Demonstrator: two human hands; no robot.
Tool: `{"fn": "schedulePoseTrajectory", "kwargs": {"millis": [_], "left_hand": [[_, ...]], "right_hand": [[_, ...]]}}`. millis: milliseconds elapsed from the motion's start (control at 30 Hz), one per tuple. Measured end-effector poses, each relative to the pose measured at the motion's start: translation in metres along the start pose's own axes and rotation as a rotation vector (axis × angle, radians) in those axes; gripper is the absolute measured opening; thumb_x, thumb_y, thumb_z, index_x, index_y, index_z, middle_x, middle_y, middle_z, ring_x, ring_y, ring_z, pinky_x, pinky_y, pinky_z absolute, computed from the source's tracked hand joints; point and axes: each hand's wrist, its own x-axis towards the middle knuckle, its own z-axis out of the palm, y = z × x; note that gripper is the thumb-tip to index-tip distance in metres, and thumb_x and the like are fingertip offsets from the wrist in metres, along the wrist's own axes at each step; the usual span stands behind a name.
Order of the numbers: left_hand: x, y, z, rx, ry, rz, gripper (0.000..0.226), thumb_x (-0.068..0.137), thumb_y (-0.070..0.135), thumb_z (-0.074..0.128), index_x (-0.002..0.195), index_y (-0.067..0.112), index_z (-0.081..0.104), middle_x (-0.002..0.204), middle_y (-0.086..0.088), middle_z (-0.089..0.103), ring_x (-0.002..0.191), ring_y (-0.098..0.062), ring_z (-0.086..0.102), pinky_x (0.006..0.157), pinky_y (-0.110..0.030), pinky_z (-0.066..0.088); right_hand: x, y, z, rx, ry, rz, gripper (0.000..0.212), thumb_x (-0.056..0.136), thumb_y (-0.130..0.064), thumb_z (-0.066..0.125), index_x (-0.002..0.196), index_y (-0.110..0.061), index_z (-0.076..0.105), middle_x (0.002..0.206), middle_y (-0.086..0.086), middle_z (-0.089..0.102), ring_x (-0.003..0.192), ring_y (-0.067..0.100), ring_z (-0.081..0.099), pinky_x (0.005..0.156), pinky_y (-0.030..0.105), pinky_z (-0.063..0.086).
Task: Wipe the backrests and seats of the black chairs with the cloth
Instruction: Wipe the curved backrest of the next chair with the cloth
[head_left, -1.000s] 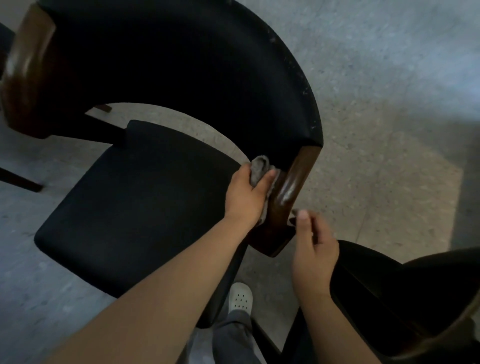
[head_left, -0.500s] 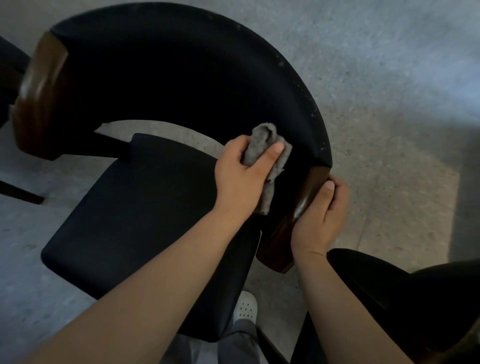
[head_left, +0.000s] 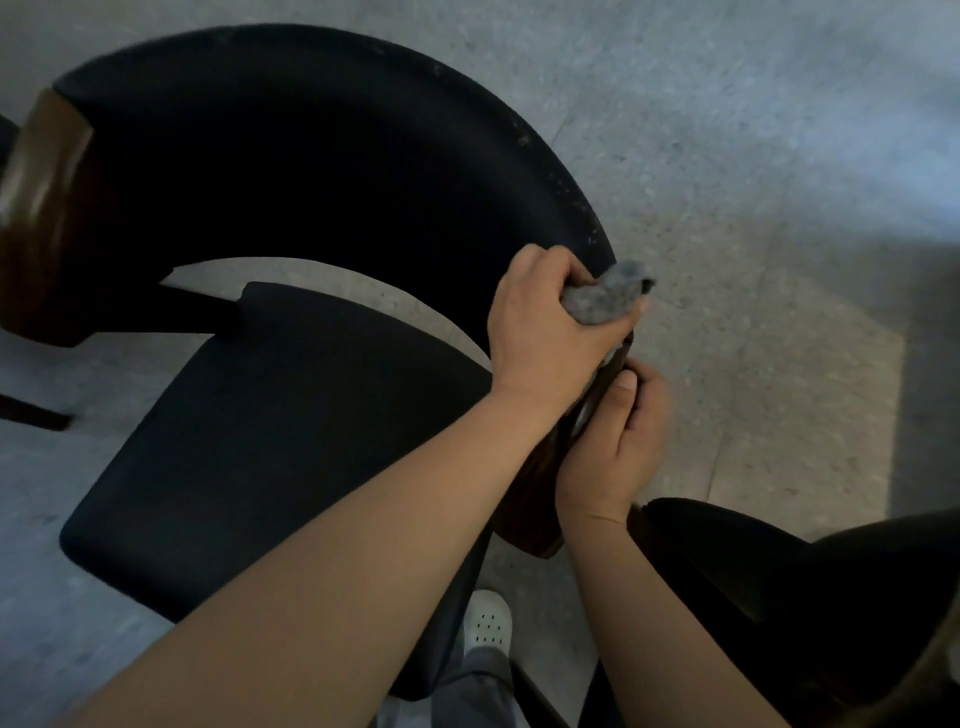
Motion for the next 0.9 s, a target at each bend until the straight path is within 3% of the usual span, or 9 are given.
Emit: {"fn": "schedulePoseTrajectory", "kwargs": {"millis": [300,400,533,667,767,900], "left_hand": [[-0.006,-0.016,-0.004,-0.110,0.126,-0.233,0.033,0.083,0.052,0.068,0.087,0.021,0.055,0.090,0.006,0.058,0.079,-0.002,0.057,0.069,-0.018,0.046],[-0.017,-0.019,-0.012,-0.159,0.146,-0.196,0.036,0.084,0.047,0.069,0.099,0.023,0.048,0.098,0.002,0.058,0.087,-0.005,0.060,0.069,-0.014,0.047],[-0.026,-0.010,-0.018,-0.208,0.007,-0.063,0.039,0.086,0.056,0.055,0.110,0.029,0.041,0.113,0.001,0.048,0.104,-0.010,0.053,0.080,-0.017,0.048],[-0.026,-0.010,-0.013,-0.085,-0.103,-0.102,0.029,0.095,0.058,0.035,0.108,0.033,0.040,0.115,0.004,0.037,0.111,-0.013,0.043,0.091,-0.025,0.042],[-0.018,-0.012,-0.012,-0.081,-0.137,-0.180,0.019,0.098,0.046,0.047,0.106,0.029,0.044,0.113,0.003,0.038,0.109,-0.014,0.046,0.087,-0.024,0.043],[-0.012,-0.012,-0.016,-0.153,-0.145,-0.221,0.027,0.088,0.040,0.067,0.103,0.025,0.051,0.106,0.010,0.041,0.095,0.002,0.050,0.072,-0.007,0.044]], "right_hand": [[-0.002,-0.002,0.000,-0.017,-0.001,0.018,0.037,0.100,-0.035,0.033,0.113,-0.012,0.059,0.100,-0.002,0.061,0.090,0.005,0.056,0.076,0.014,0.042],[-0.002,-0.002,0.000,-0.035,-0.009,0.026,0.035,0.101,-0.035,0.032,0.113,-0.016,0.058,0.101,-0.003,0.060,0.092,0.000,0.054,0.077,0.011,0.040],[-0.002,-0.001,0.000,-0.028,-0.008,0.017,0.027,0.102,-0.031,0.034,0.110,-0.019,0.057,0.100,-0.004,0.059,0.091,-0.003,0.053,0.075,0.007,0.038],[-0.002,0.000,-0.001,-0.020,-0.013,0.004,0.036,0.101,-0.036,0.032,0.111,-0.013,0.058,0.100,-0.001,0.061,0.091,0.008,0.056,0.076,0.012,0.040],[-0.002,-0.001,0.000,-0.022,-0.012,0.012,0.036,0.101,-0.037,0.031,0.112,-0.014,0.058,0.101,-0.001,0.061,0.091,0.009,0.057,0.075,0.014,0.042],[-0.001,-0.002,0.000,-0.024,-0.005,0.014,0.036,0.100,-0.035,0.032,0.112,-0.013,0.058,0.100,-0.001,0.061,0.091,0.012,0.057,0.075,0.016,0.043]]}}
